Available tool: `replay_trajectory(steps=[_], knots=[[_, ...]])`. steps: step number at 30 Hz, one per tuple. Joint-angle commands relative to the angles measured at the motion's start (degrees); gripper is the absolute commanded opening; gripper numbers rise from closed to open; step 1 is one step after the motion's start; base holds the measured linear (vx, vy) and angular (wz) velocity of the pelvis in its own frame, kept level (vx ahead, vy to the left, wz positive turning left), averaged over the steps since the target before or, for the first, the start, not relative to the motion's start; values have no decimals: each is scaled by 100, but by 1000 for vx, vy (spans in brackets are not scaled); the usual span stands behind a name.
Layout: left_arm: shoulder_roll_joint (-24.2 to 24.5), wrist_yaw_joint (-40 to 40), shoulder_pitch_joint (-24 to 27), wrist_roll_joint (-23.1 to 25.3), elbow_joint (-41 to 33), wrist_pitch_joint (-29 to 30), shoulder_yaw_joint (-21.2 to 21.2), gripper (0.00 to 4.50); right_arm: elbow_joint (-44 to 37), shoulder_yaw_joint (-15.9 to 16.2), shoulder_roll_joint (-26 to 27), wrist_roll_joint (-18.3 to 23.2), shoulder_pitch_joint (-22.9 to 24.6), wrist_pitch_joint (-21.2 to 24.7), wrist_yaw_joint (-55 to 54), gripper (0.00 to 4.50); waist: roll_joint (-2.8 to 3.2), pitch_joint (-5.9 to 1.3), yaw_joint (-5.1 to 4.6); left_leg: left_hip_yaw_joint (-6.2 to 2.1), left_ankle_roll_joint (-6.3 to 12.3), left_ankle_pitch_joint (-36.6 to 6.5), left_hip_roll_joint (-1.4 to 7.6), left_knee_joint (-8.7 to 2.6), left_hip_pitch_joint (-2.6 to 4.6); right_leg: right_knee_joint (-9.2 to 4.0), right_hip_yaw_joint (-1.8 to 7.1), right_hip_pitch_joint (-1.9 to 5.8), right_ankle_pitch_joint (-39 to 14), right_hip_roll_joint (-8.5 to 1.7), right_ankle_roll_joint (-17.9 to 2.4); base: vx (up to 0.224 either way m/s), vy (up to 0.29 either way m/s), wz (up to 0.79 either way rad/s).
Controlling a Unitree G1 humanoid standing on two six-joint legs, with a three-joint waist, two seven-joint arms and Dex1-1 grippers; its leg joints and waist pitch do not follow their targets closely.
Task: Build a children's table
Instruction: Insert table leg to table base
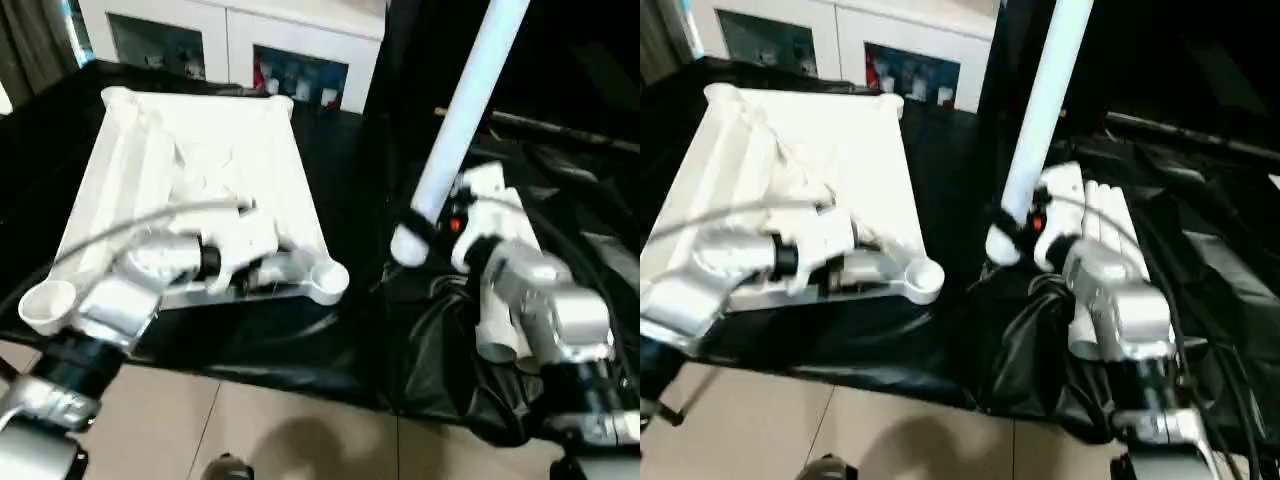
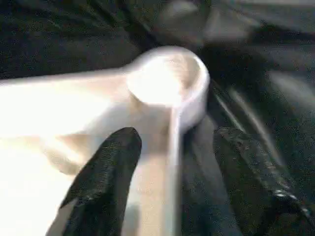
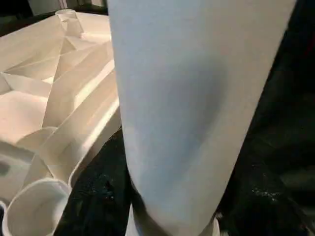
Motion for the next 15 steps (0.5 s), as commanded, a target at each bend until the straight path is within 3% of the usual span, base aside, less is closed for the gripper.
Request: replay_trajectory(steps=[1, 2, 6, 11, 13, 15], knots=[[-24, -191, -178, 82, 216, -160, -145, 253, -167, -10, -78, -3, 44, -41, -16, 188, 210, -438, -51, -109, -554, -1079, 323, -433, 226, -380, 266, 158, 118, -494, -1049, 0, 0, 0], [-35, -106, -254, 202, 403, -242, -216, 243, -169, -4, -85, -11, 49, -43, -15, 188, 238, -440, -54, -120, -554, -1092, 328, -436, 219, -367, 264, 168, 159, -505, -1091, 0, 0, 0], [-126, 27, -566, 466, 1206, -629, -248, 211, -216, -11, -72, -37, 48, -19, 32, 188, 236, -443, -90, -131, -504, -1070, 331, -430, 199, -365, 269, 198, 257, -525, -1163, 0, 0, 0], [-125, -121, -684, 573, 1519, -773, -212, 171, -279, 51, -89, -57, 102, 5, 115, 188, 235, -441, -116, -122, -402, -981, 336, -415, 197, -360, 271, 205, 399, -533, -1273, 0, 0, 0], [-113, -185, -679, 542, 1527, -744, -207, 158, -308, 63, -92, -53, 129, 16, 126, 188, 215, -431, -115, -115, -362, -994, 340, -417, 195, -367, 273, 202, 334, -538, -1301, 0, 0, 0], [-91, -268, -678, 516, 1557, -703, -218, 145, -331, 69, -88, -32, 148, 45, 142, 188, 234, -426, -113, -116, -335, -1043, 347, -420, 202, -376, 273, 192, 186, -543, -1316, 0, 0, 0]])
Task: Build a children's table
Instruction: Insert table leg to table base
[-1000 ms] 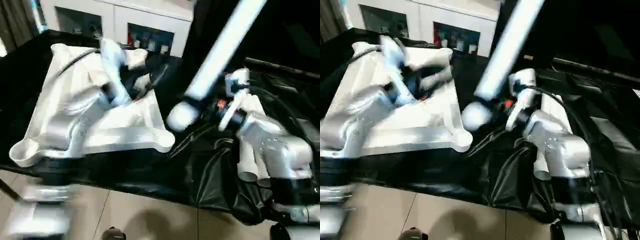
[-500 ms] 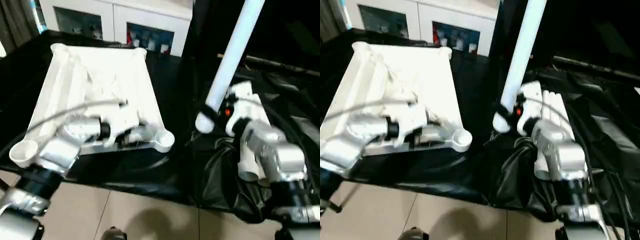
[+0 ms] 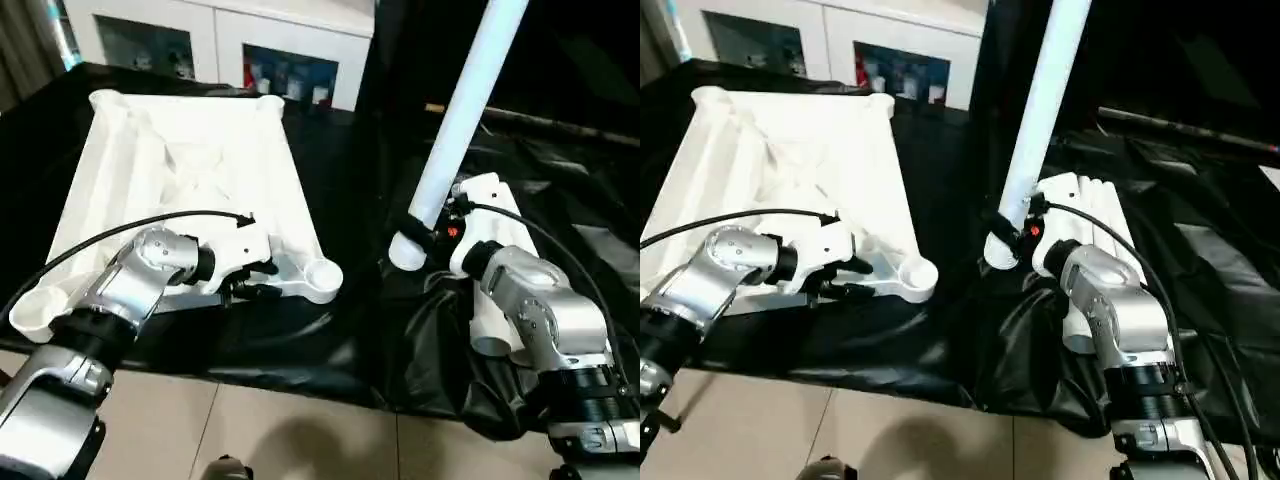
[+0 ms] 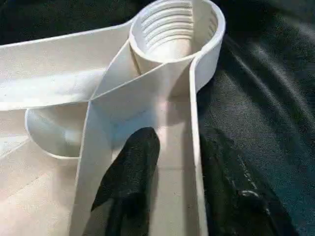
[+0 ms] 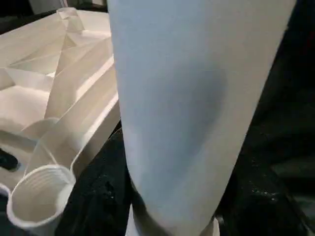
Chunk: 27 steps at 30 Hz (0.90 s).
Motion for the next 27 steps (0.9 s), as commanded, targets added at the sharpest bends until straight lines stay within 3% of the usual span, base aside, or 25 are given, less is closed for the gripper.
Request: replay_trajectory(steps=[1, 5, 9, 14, 17, 18, 22, 23, 25, 27], knots=[[64, -180, -34, 36, 73, 103, -13, 133, -170, -18, -92, 38, 4, 74, 40, 188, 105, -427, -9, -111, -331, -1040, 347, -423, 194, -386, 272, 191, 85, -546, -1306, 0, 0, 0], [124, -241, 6, 27, 72, 27, 42, 105, -184, 14, -65, 40, -3, 98, 66, 188, 136, -423, -10, -116, -338, -1057, 354, -428, 194, -397, 275, 178, -121, -562, -1272, 0, 0, 0], [153, -204, 54, 6, 85, 23, 189, 77, -109, 45, -4, 2, -54, 75, 101, 188, 130, -422, -3, -109, -313, -1009, 353, -426, 194, -387, 276, 171, -17, -560, -1294, 0, 0, 0], [221, -326, 109, -98, -69, 132, 286, 35, -76, 76, 21, 33, -116, 104, 175, 188, 109, -412, 2, -108, -309, -1083, 356, -432, 195, -407, 275, 160, -280, -573, -1262, 0, 0, 0], [215, -333, 127, -91, -30, 89, 309, 31, -2, 110, 22, 18, -165, 90, 238, 188, 109, -408, -2, -108, -305, -1059, 354, -436, 192, -405, 274, 152, -266, -566, -1252, 0, 0, 0], [203, -319, 129, -92, -24, 93, 334, 12, 14, 112, 27, 29, -183, 96, 260, 188, 83, -412, 7, -105, -286, -1011, 357, -432, 192, -397, 273, 156, -232, -573, -1256, 0, 0, 0], [181, -355, 159, -147, -107, 94, 374, 0, 11, 106, 59, 134, -239, 174, 360, 188, 120, -413, 10, -108, -270, -1008, 354, -432, 189, -398, 275, 155, -218, -574, -1247, 0, 0, 0], [111, -464, 204, -272, -362, 218, 393, 0, -37, 89, 114, 398, -355, 409, 593, 188, 39, -414, -9, -101, -241, -1022, 359, -434, 190, -398, 271, 169, -206, -568, -1272, 0, 0, 0], [41, -504, 233, -314, -534, 304, 359, 0, -62, 98, 142, 561, -424, 568, 758, 188, 83, -421, -4, -109, -149, -852, 364, -421, 167, -378, 265, 171, -102, -575, -1290, 0, 0, 0], [-39, -567, 267, -366, -729, 416, 322, 0, -69, 138, 149, 670, -498, 711, 929, 188, 65, -437, 3, -100, -96, -685, 361, -405, 169, -347, 262, 179, 104, -563, -1328, 0, 0, 0]])
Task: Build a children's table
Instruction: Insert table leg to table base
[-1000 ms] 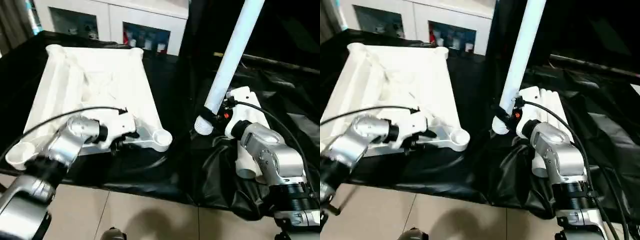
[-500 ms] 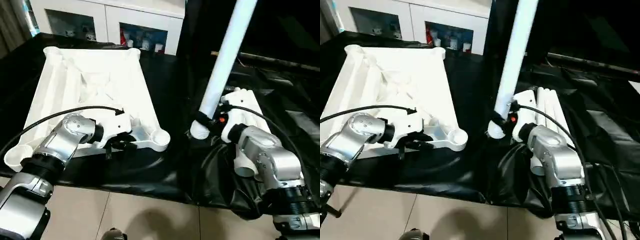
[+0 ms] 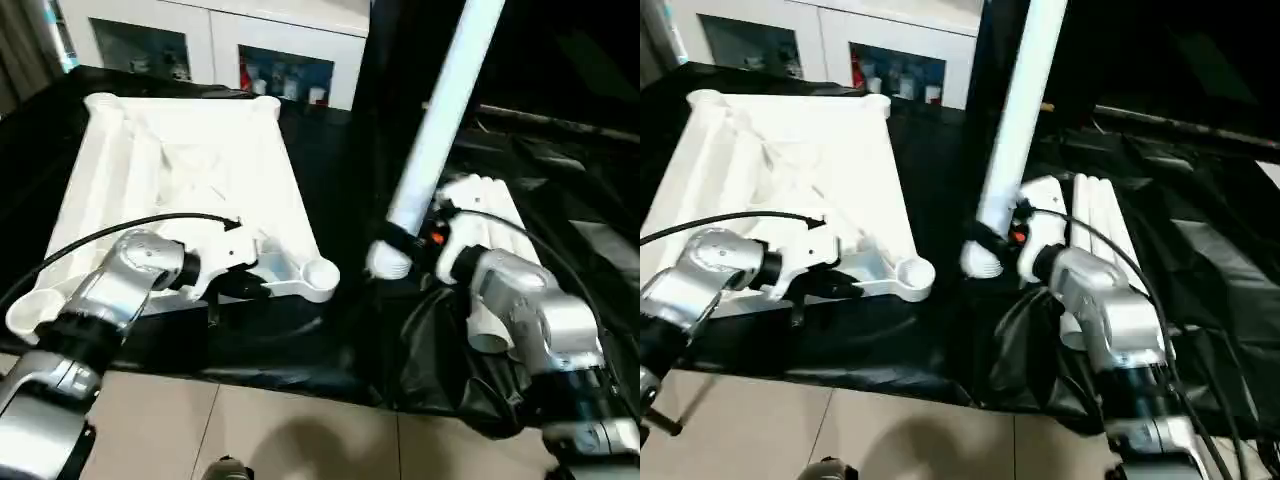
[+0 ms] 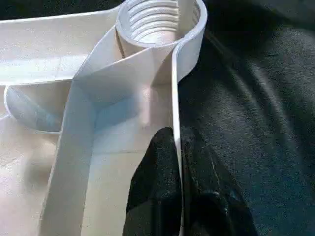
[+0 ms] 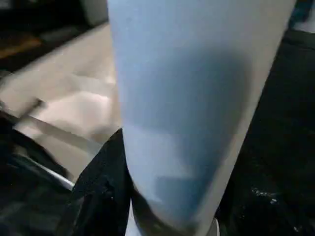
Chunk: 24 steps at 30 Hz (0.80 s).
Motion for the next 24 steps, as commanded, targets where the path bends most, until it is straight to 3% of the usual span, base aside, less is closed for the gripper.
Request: replay_trajectory(steps=[1, 2, 5, 10, 14, 18, 20, 24], knots=[[-254, -93, 31, -249, -507, 102, -27, 0, -25, 82, -36, 163, -162, 191, 261, 188, 69, -437, 6, -92, -85, -615, 359, -398, 189, -346, 264, 185, 187, -557, -1337, 0, 0, 0], [-371, -100, 87, -273, -678, 182, -103, 0, 77, 169, -31, 116, -244, 189, 356, 188, 98, -450, 14, -83, -35, -464, 357, -380, 198, -313, 253, 168, 464, -537, -1385, 0, 0, 0], [-506, -92, 152, -267, -868, 255, -201, 0, 220, 283, -48, 49, -335, 182, 511, 188, 78, -445, 46, -57, 2, -470, 348, -368, 193, -326, 261, 172, 478, -547, -1412, 0, 0, 0], [-631, -92, 148, -172, -974, 297, -308, 0, 440, 499, -83, -33, -393, 228, 756, 188, 52, -417, 121, -52, -141, -784, 354, -394, 197, -398, 273, 155, -217, -564, -1227, 0, 0, 0], [-721, -44, 55, -80, -927, 354, -308, 0, 419, 744, -143, -142, -346, 299, 854, 188, 44, -419, 110, -65, -240, -853, 357, -409, 192, -417, 273, 153, -437, -566, -1096, 0, 0, 0], [-732, -10, 47, -31, -936, 432, -290, 0, 372, 790, -234, -166, -309, 328, 904, 188, 42, -425, 117, -64, -213, -775, 352, -402, 185, -407, 274, 157, -324, -561, -1084, 0, 0, 0], [-720, 3, 52, -6, -944, 487, -291, 0, 353, 790, -308, -158, -286, 373, 947, 188, 85, -431, 120, -66, -206, -753, 347, -397, 187, -399, 275, 152, -261, -561, -1101, 0, 0, 0], [-688, -11, 55, 34, -907, 471, -280, 0, 310, 747, -420, -172, -233, 433, 1003, 188, 75, -431, 119, -65, -189, -758, 343, -396, 181, -398, 272, 167, -113, -545, -1153, 0, 0, 0]])
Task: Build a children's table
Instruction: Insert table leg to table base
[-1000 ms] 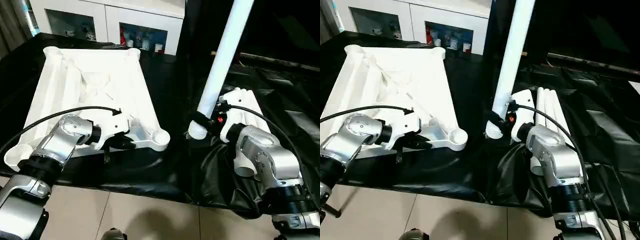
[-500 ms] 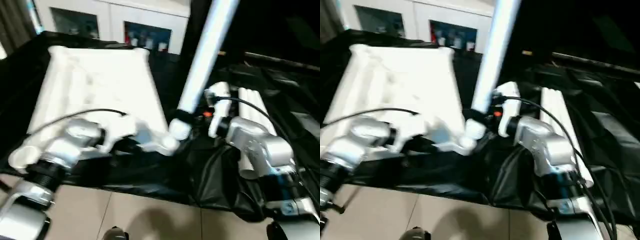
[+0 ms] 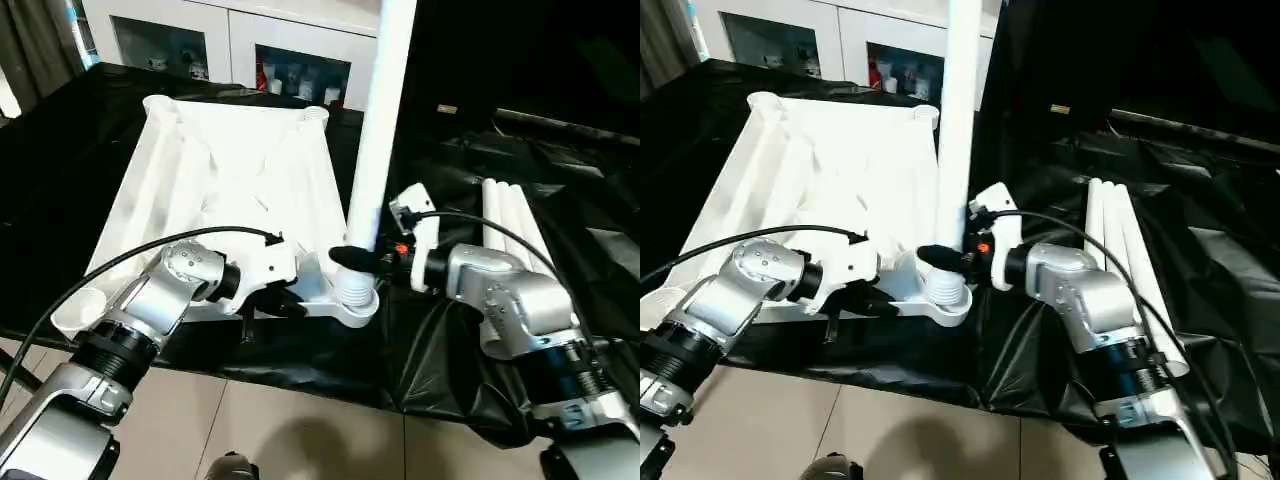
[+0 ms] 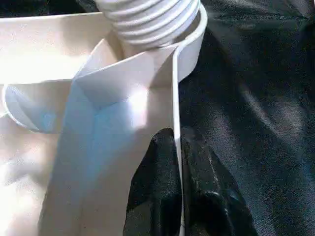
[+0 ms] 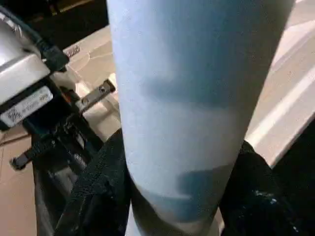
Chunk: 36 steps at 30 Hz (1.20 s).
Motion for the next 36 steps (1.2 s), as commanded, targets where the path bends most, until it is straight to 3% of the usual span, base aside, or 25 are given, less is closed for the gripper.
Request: replay_trajectory(steps=[1, 3, 4, 11, 12, 17, 19, 36], knots=[[-143, 59, -66, -138, -164, -70, 66, 0, -81, -35, -99, -54, 52, 77, 30, 188, 65, -432, -46, -111, -225, -774, 339, -393, 193, -403, 269, 177, -129, -526, -1157, 0, 0, 0], [-148, 52, -65, -134, -168, -62, 76, 0, -85, -35, -112, -57, 61, 81, 38, 188, 70, -433, -48, -114, -226, -797, 338, -392, 187, -404, 270, 182, -162, -532, -1163, 0, 0, 0], [-148, 26, -75, -122, -162, -50, 97, 0, -69, -35, -117, -69, 85, 85, 11, 188, 99, -440, -46, -119, -232, -798, 345, -390, 198, -397, 267, 175, -150, -535, -1182, 0, 0, 0], [-139, 14, -92, -117, -151, -42, 116, 0, -10, 6, -45, -103, 112, 12, -21, 188, 93, -439, -49, -117, -227, -800, 342, -391, 196, -390, 264, 177, -55, -527, -1229, 0, 0, 0], [-152, 79, -92, -114, -134, -44, 149, 46, 27, 20, -3, -117, 116, -27, -40, 188, 84, -441, -48, -117, -235, -814, 346, -391, 197, -392, 264, 181, -76, -534, -1231, 0, 0, 0], [-166, 233, -104, -239, -86, 84, 370, 87, 103, 0, 83, -126, 102, -65, -79, 188, 84, -440, -49, -119, -277, -856, 351, -395, 194, -384, 256, 181, -59, -537, -1285, 0, 0, 0], [-116, 184, -90, -238, -66, 56, 377, 91, 109, -9, 94, -130, 97, -68, -87, 188, 67, -440, -58, -120, -254, -842, 341, -396, 189, -388, 261, 187, -66, -530, -1232, 0, 0, 0], [249, -32, 41, -37, -16, -3, 225, 93, 178, -39, 214, -203, 76, -165, -144, 188, 115, -431, -156, -123, -322, -944, 351, -412, 208, -401, 263, 164, -176, -525, -1232, 0, 0, 0]])
